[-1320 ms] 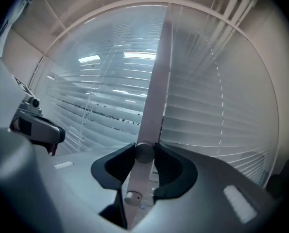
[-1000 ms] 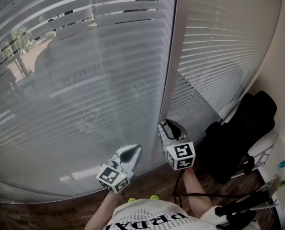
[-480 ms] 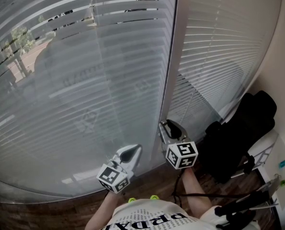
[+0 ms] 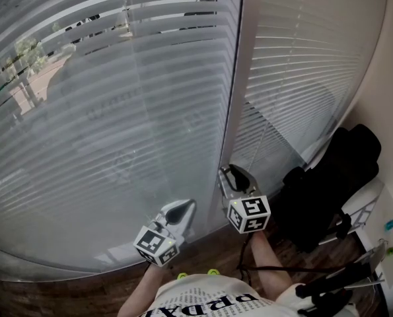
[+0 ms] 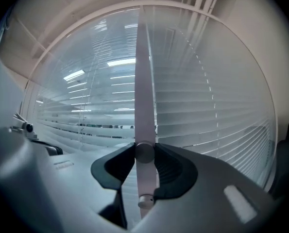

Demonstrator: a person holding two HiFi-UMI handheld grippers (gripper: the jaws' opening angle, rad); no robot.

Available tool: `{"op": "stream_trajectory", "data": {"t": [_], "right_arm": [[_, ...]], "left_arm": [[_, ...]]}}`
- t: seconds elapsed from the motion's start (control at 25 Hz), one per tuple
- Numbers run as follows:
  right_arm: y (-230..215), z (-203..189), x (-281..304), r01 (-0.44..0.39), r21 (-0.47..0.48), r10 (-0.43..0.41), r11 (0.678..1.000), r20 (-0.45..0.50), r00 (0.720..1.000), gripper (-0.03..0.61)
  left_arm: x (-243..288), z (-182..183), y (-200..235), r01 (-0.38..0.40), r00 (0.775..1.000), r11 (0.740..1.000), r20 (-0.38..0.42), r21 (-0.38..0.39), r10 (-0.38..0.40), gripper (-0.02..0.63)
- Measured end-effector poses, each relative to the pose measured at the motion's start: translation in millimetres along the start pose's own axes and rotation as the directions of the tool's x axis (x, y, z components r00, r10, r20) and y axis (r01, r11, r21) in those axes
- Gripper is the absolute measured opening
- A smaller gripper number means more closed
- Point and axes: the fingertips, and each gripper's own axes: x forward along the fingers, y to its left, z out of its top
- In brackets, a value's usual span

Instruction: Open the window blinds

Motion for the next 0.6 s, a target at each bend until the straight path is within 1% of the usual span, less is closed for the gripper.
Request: {"op": "stream_trajectory", "data": {"t": [0.12, 0.2, 0.28, 0.36, 0.48, 0.56, 0.6], "right_arm": [[1, -1, -1, 0.003, -0.063, -0.004, 0.998, -0.014, 1.0, 0.135], [3, -1, -3, 0.001, -0.146, -0.006, 0.989, -0.032, 0.999, 0.137], [6, 2, -5, -0.007, -0.238, -0.003, 0.971, -0.042, 0.999, 0.143], [10, 4, -5, -0.019, -0.344, -0.001, 0.939, -0.057, 0.998, 0.181], [15, 3, -3, -0.027, -0.494, -0.014, 0.869, -0.08, 0.997, 0.183], [16, 3, -1, -0.024, -0.554, -0.025, 0.832, -0.082, 0.996, 0.181], [16, 3, -1, -0.022, -0.572, -0.03, 0.82, -0.081, 0.996, 0.172]], "left_arm": [[-1, 1, 1, -0.004, 1.0, 1.0, 0.002, 0.001, 0.004, -0.008], [-2, 1, 2, -0.009, 1.0, 1.0, 0.004, 0.0, 0.009, -0.008], [-2, 2, 2, -0.007, 1.0, 1.0, 0.005, 0.001, 0.007, -0.008], [-1, 1, 2, -0.004, 1.0, 1.0, 0.005, 0.001, 0.004, -0.008], [-1, 1, 1, -0.003, 1.0, 1.0, 0.004, -0.003, 0.003, -0.008], [-1, 1, 0, -0.006, 1.0, 1.0, 0.004, -0.006, 0.006, -0.008], [-1, 1, 0, -0.007, 1.0, 1.0, 0.006, -0.006, 0.007, -0.008]]}}
